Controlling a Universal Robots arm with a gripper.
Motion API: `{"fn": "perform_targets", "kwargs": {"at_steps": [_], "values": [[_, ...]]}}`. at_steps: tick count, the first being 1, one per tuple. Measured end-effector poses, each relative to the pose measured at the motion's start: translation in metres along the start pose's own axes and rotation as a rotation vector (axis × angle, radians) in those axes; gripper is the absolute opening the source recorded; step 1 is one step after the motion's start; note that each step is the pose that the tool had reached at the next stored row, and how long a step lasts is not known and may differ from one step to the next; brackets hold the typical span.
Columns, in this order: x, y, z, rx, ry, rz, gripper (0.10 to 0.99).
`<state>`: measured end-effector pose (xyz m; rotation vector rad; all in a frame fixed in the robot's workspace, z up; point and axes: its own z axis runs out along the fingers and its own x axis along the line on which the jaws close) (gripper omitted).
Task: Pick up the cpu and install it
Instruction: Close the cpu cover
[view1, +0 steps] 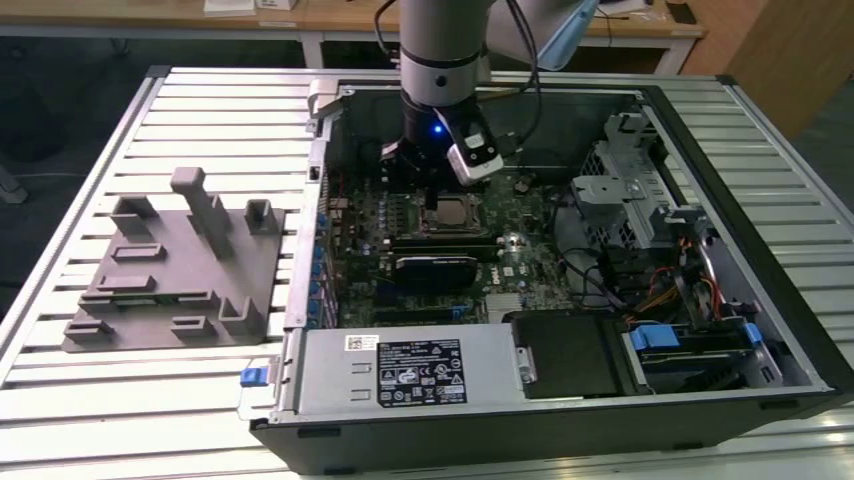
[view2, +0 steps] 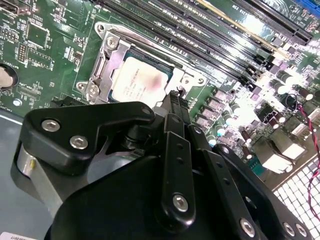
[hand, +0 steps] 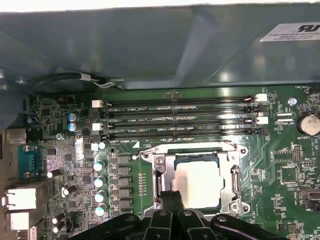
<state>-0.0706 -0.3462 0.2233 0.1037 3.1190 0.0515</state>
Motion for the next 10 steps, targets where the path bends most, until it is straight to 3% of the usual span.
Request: {"fn": "perform_targets", "kwargs": {"at_steps": [4, 10], "values": [[-0.0016, 0.0001, -0.0003, 0.0, 0.0003, 0.0, 0.106], [-0.019, 0.0012, 0.0002, 0.0, 0.0002, 0.0, 0.106]]}}
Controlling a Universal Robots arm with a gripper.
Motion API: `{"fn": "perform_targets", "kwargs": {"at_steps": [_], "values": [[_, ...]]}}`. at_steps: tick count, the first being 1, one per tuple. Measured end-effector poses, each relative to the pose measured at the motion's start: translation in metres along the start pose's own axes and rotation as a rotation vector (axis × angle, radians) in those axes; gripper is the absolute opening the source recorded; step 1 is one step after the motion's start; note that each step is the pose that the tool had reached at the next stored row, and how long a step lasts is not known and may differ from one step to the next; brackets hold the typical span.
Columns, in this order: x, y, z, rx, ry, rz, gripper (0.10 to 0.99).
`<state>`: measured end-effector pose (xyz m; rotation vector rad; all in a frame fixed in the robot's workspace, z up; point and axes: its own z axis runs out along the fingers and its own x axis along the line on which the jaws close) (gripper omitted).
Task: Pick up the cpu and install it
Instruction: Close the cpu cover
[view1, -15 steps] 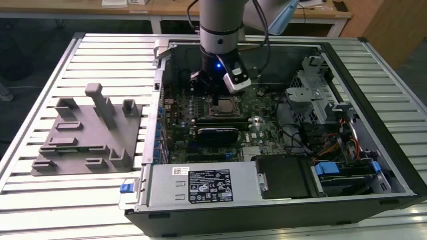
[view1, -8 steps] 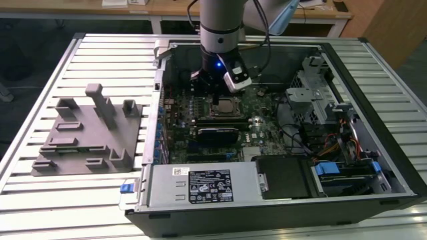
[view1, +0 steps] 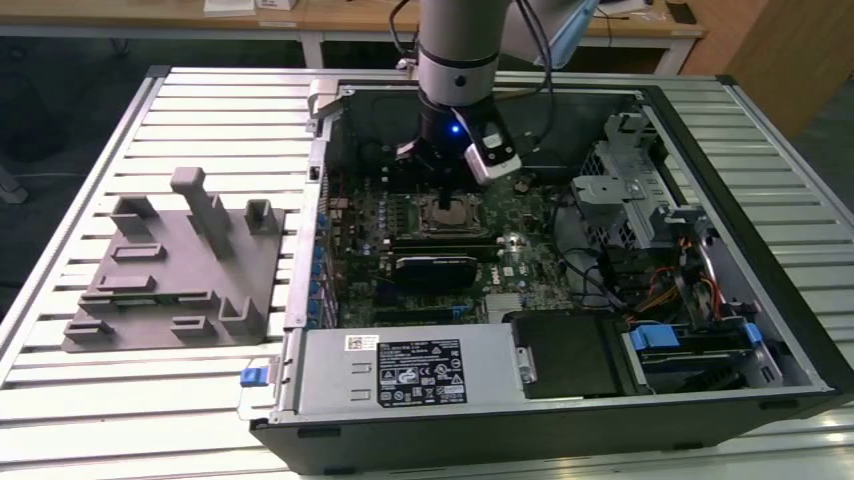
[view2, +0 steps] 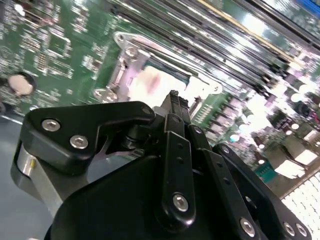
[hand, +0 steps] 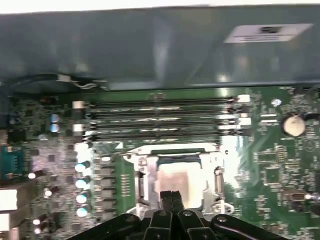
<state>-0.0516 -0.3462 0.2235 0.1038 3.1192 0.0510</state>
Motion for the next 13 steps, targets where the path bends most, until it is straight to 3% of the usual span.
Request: {"fn": "perform_targets", "kwargs": {"at_steps": [4, 9, 13], "values": [[-0.0087, 0.0005, 0.0002, 0.0, 0.0, 0.001, 0.106], [-0.0091, 0.0008, -0.0001, 0.001, -0.001, 0.034, 0.106], [-0.0091, 0.001, -0.0055, 0.0, -0.0011, 0.038, 0.106]]}}
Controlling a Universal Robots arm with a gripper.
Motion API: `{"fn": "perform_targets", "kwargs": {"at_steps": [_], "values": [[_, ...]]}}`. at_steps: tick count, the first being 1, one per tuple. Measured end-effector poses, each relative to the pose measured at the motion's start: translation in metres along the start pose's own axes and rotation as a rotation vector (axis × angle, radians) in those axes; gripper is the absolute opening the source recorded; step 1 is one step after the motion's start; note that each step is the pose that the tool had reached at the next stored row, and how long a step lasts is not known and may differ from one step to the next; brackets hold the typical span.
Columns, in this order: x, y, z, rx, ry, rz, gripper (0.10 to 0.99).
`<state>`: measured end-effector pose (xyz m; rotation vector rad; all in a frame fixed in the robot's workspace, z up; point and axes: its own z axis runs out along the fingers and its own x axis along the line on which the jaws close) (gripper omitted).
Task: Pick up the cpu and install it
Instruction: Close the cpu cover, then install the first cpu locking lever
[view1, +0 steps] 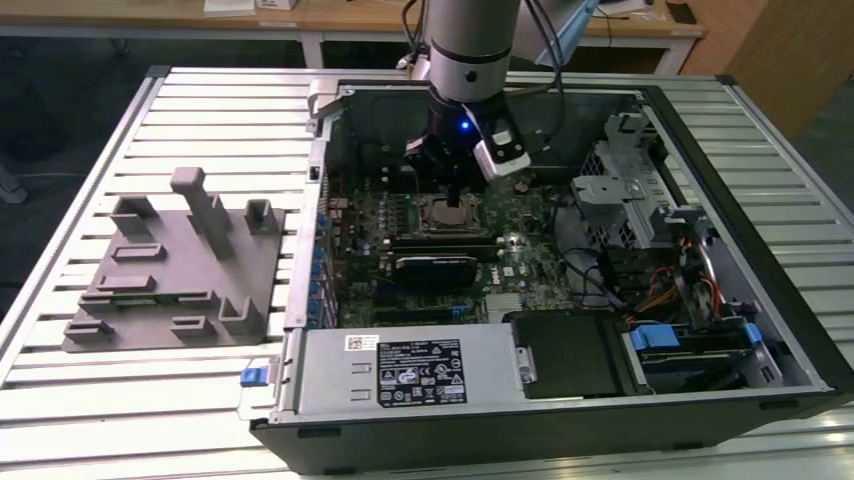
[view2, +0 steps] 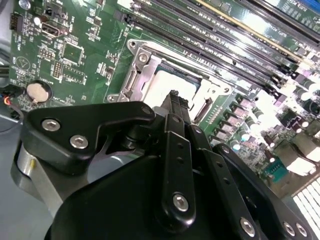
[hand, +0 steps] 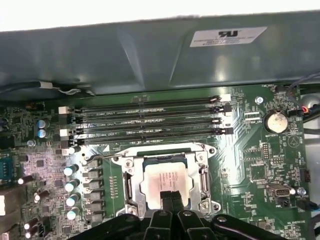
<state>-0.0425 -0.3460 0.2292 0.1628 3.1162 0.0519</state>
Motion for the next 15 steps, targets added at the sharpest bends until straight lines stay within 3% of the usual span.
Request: {"fn": "perform_targets", "kwargs": {"at_steps": [3, 15], "values": [[-0.0001, 0.0001, -0.0038, -0.001, 0.0001, 0.001, 0.106], [-0.0001, 0.0001, -0.0039, -0.002, 0.0001, 0.001, 0.106]]}}
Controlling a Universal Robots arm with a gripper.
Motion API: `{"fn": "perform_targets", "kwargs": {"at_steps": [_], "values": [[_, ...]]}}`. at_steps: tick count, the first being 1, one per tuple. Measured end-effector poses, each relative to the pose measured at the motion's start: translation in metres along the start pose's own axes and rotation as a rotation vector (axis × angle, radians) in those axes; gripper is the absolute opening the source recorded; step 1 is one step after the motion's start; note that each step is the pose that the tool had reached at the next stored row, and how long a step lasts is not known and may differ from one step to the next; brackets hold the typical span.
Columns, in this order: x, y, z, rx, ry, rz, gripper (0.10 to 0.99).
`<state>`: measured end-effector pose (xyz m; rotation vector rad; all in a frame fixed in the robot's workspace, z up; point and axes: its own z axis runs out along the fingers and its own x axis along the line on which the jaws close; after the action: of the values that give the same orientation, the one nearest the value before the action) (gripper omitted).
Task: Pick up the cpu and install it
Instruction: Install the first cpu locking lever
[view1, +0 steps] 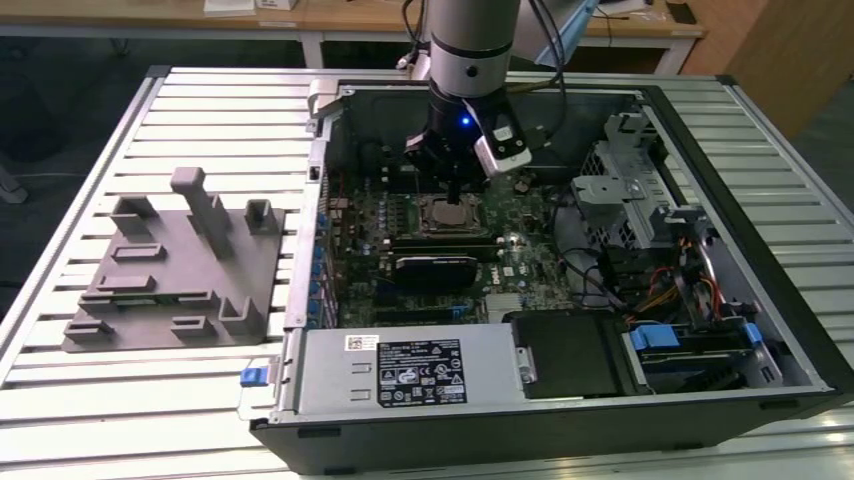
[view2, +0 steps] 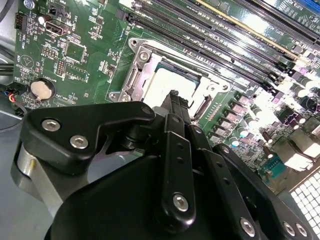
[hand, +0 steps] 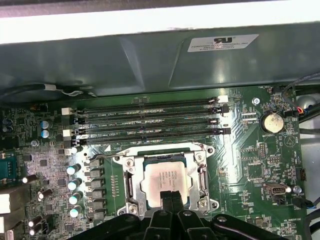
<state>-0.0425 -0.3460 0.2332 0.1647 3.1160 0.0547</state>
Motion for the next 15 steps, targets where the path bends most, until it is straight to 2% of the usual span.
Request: {"fn": "perform_targets", "kwargs": {"at_steps": [7, 15], "values": [[0.0017, -0.0002, -0.0001, 0.0, 0.0, 0.0, 0.106], [0.0159, -0.0017, -0.0004, 0.0, -0.0001, 0.0, 0.106]]}}
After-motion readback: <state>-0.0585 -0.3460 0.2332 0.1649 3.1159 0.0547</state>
